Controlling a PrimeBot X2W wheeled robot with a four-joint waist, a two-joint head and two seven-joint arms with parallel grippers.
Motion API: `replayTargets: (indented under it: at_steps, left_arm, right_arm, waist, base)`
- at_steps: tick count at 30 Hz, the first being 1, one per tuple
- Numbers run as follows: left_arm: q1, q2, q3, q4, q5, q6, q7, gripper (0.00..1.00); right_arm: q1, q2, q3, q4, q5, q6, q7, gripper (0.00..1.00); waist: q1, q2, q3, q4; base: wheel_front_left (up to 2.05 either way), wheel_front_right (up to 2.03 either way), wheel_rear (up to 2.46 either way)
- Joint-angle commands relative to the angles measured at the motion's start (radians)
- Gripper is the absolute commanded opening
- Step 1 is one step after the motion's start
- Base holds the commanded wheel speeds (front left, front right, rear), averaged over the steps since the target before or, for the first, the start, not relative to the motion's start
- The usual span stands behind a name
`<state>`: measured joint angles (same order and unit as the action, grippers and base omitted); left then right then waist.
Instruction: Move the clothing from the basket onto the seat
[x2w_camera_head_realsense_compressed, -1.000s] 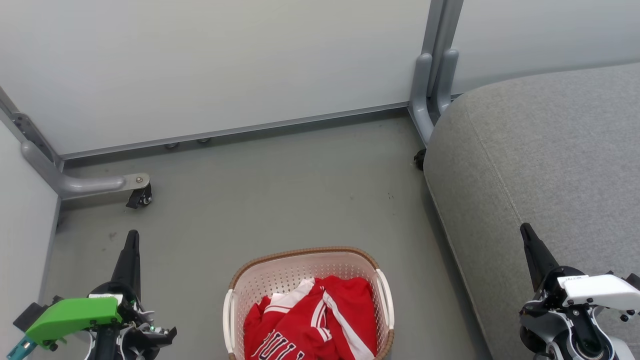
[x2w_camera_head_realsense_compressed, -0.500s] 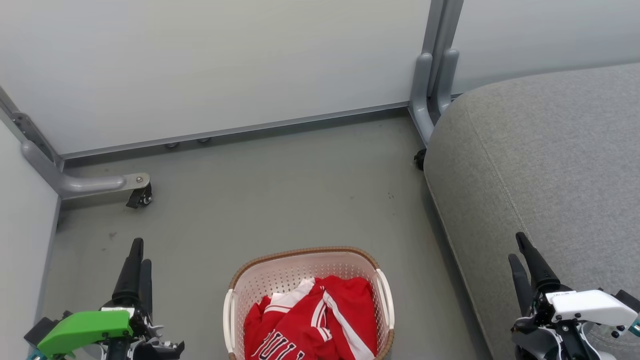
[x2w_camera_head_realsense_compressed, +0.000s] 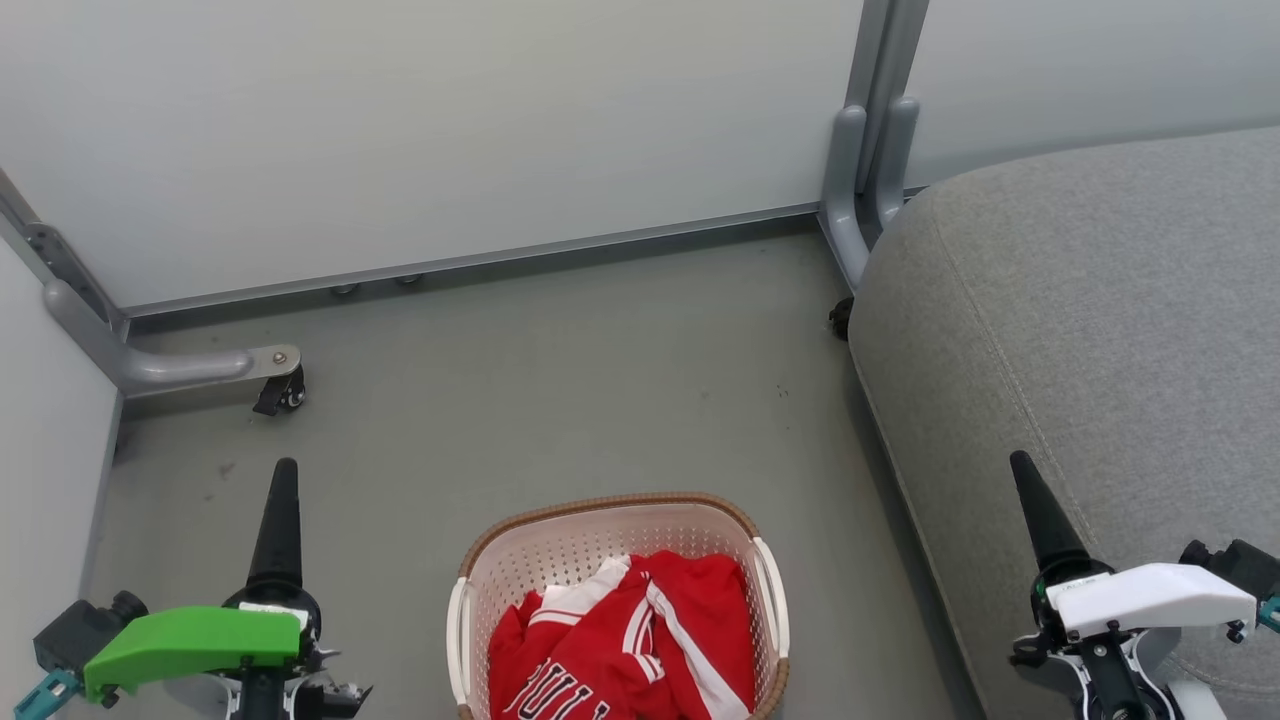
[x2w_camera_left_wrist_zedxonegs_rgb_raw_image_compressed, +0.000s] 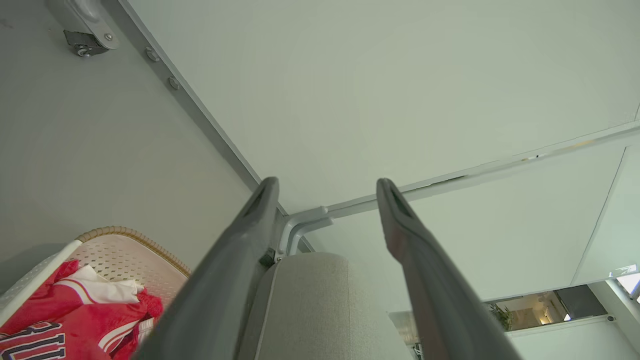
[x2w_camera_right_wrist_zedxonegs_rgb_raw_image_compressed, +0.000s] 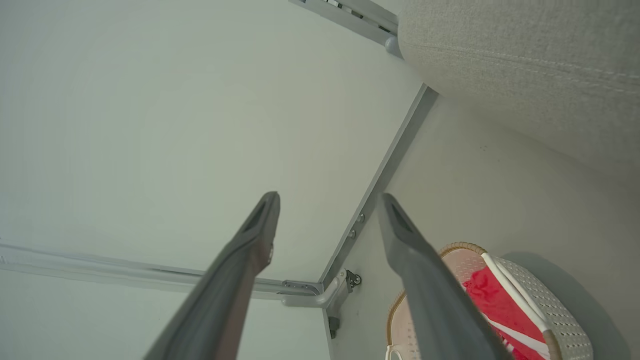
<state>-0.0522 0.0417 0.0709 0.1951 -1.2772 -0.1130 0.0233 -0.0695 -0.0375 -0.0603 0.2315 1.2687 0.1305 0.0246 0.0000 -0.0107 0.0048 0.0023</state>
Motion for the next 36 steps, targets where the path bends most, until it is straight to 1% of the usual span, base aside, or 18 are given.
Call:
replayTargets:
  at_steps: [1,4,10,11,17,27,30,36]
  left_arm:
    - [-0.004,0.006,-0.006,-0.030,0.054,0.005,-0.011,1.00]
    - [0.004,0.006,-0.019,-0.044,0.110,0.010,-0.024,1.00]
    - [0.017,0.006,-0.038,-0.065,0.203,0.018,-0.048,1.00]
    - [0.021,0.007,-0.043,-0.070,0.232,0.019,-0.055,1.00]
    - [0.029,0.007,-0.057,-0.087,0.314,0.020,-0.077,1.00]
    - [0.046,0.008,-0.083,-0.102,0.428,0.012,-0.109,1.00]
    - [0.052,0.008,-0.095,-0.106,0.482,0.011,-0.120,1.00]
    - [0.062,0.008,-0.107,-0.120,0.553,0.018,-0.138,1.00]
  right_arm:
    - [-0.007,-0.007,0.013,-0.022,-0.054,0.001,-0.012,1.00]
    - [-0.004,-0.008,0.035,-0.025,-0.124,0.001,-0.025,1.00]
    - [0.002,-0.008,0.050,-0.034,-0.209,0.001,-0.048,1.00]
    - [0.004,-0.009,0.057,-0.037,-0.239,0.001,-0.056,1.00]
    - [0.010,-0.009,0.073,-0.044,-0.323,0.001,-0.078,1.00]
    - [0.022,-0.010,0.096,-0.059,-0.420,0.001,-0.110,1.00]
    - [0.029,-0.011,0.101,-0.061,-0.460,0.000,-0.121,1.00]
    - [0.041,-0.011,0.106,-0.063,-0.525,0.000,-0.139,1.00]
  waist:
    - [0.0000,0.0018,0.000,0.000]
    - [0.0000,0.0020,0.000,-0.001]
    - [0.0000,0.0025,0.000,-0.003]
    - [0.0000,0.0027,0.000,-0.004]
    - [0.0000,0.0032,0.000,-0.005]
    - [0.0000,0.0040,-0.002,-0.001]
    - [0.0000,0.0043,-0.006,0.002]
    - [0.0000,0.0048,-0.012,0.008]
  base:
    - [0.00,0.00,0.00]
    - [0.00,0.00,0.00]
    - [0.00,0.00,0.00]
    - [0.00,0.00,0.00]
    - [0.00,0.00,0.00]
    - [0.00,0.00,0.00]
    - [0.00,0.00,0.00]
    - [0.00,0.00,0.00]
